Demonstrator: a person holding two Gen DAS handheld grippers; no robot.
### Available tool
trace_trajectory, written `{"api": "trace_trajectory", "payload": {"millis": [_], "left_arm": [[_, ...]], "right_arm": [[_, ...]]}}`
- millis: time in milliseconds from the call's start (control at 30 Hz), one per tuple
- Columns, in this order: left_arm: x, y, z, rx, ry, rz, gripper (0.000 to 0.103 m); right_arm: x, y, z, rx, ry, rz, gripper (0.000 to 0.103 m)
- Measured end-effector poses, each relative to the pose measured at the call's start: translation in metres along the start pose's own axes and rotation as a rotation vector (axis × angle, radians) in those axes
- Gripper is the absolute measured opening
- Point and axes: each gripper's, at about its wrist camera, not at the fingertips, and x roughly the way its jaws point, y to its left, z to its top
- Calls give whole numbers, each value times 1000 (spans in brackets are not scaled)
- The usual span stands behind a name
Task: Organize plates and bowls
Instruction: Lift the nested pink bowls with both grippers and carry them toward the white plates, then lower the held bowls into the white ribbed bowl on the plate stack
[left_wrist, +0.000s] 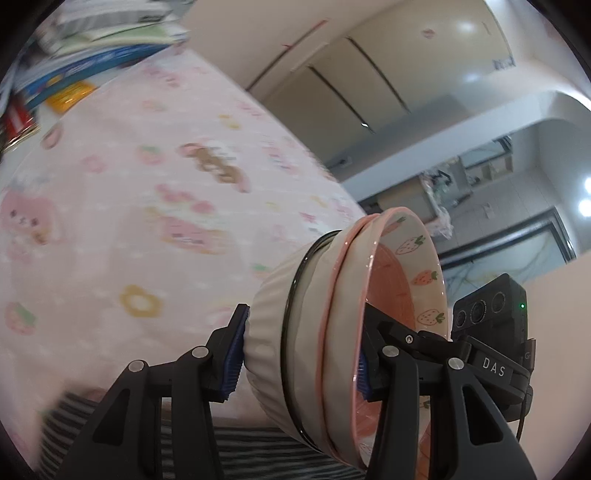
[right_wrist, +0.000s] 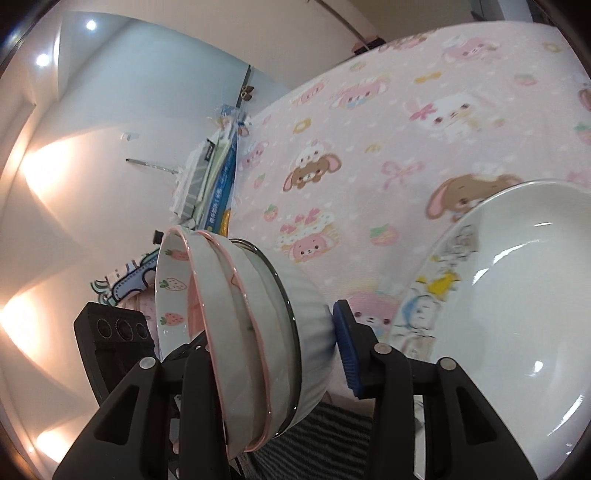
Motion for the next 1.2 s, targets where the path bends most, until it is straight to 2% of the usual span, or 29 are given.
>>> {"api": "trace_trajectory", "payload": {"millis": [333,533,633,900,1200], "left_arm": [[14,-100,-27,150,36,-63,50],[36,-131,-48,196,90,-91,50],[48,-136,-55,205,122,-89,50],[68,-131,-68,238,147,-32,50],[81,-114,-72,263,156,24,50]], "right_arm": [[-108,-20,-14,8,-168,-3,38],[-144,-43,-29,36,-217,-32,38],[-149,-55,-32,40,-215,-51,38],[-144,-80,-44,64,-210,-44,38],[-120,-95,-43,77,-184,-31,38]]}}
